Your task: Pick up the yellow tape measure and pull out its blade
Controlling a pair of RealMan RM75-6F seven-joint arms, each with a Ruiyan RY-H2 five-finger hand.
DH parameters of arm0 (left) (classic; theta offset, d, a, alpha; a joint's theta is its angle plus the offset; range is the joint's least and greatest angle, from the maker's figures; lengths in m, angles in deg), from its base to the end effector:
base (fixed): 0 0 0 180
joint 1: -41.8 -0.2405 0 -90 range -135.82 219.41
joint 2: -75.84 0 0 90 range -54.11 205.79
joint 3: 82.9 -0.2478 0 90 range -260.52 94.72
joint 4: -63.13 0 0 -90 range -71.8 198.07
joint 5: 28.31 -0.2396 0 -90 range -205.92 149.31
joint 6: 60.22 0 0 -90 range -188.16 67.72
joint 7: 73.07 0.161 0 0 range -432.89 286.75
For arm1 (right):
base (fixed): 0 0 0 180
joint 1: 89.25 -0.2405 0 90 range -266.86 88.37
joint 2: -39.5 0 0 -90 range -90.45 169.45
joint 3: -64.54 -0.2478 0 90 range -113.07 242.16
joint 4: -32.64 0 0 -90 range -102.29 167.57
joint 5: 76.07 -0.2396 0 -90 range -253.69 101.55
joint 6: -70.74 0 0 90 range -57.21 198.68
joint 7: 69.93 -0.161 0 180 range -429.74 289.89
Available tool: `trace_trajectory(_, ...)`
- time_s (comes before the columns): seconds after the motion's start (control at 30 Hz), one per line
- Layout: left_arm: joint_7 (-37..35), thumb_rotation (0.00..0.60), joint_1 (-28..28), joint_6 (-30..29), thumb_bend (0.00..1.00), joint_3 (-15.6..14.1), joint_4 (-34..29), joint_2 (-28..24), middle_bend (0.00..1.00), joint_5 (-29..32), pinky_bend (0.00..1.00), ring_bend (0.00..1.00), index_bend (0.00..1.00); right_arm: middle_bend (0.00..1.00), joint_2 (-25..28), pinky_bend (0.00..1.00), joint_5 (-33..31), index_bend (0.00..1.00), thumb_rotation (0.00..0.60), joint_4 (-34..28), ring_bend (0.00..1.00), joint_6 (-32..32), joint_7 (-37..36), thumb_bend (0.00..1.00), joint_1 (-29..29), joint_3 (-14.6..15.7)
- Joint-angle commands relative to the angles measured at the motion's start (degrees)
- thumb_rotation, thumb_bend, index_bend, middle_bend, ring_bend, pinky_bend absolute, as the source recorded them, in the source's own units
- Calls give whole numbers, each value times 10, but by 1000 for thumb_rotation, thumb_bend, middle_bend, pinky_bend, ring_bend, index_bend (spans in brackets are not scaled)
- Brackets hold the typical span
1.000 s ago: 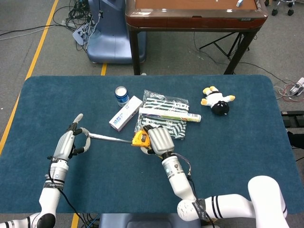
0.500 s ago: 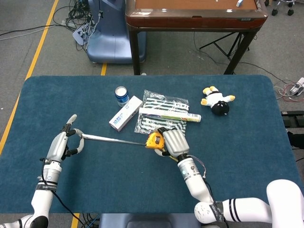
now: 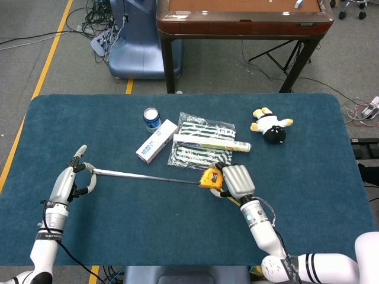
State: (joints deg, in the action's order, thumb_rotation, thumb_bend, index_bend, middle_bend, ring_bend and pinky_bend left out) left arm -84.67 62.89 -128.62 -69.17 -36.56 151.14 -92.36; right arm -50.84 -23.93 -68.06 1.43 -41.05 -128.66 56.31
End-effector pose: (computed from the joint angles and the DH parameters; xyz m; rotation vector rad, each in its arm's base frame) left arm -0.2261 0.3051 0.0507 -1.1543 -1.4857 -1.2768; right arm -0.1150 -0.3040 -0.0495 1.6958 -1.1510 0.9485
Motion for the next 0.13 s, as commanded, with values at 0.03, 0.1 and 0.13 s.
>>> trace_trajectory(0.03,-4,600,-1,1,496,0,3,0,13,-1,0,0,579,571,7,375,8,586,600,-4,501,0,-6,571,7,3)
trace_trajectory(0.1,-8,600,-2,1,496,0,4,0,13,-2,0,0,578,571,11,375,11,586,600,-6,501,3,-9,571,11,5)
trace_trajectory(0.13,-9,600,-3,0,496,1,4,0,13,-2,0,0,578,571,13,375,11,586,600,-6,501,3,-9,571,12,5)
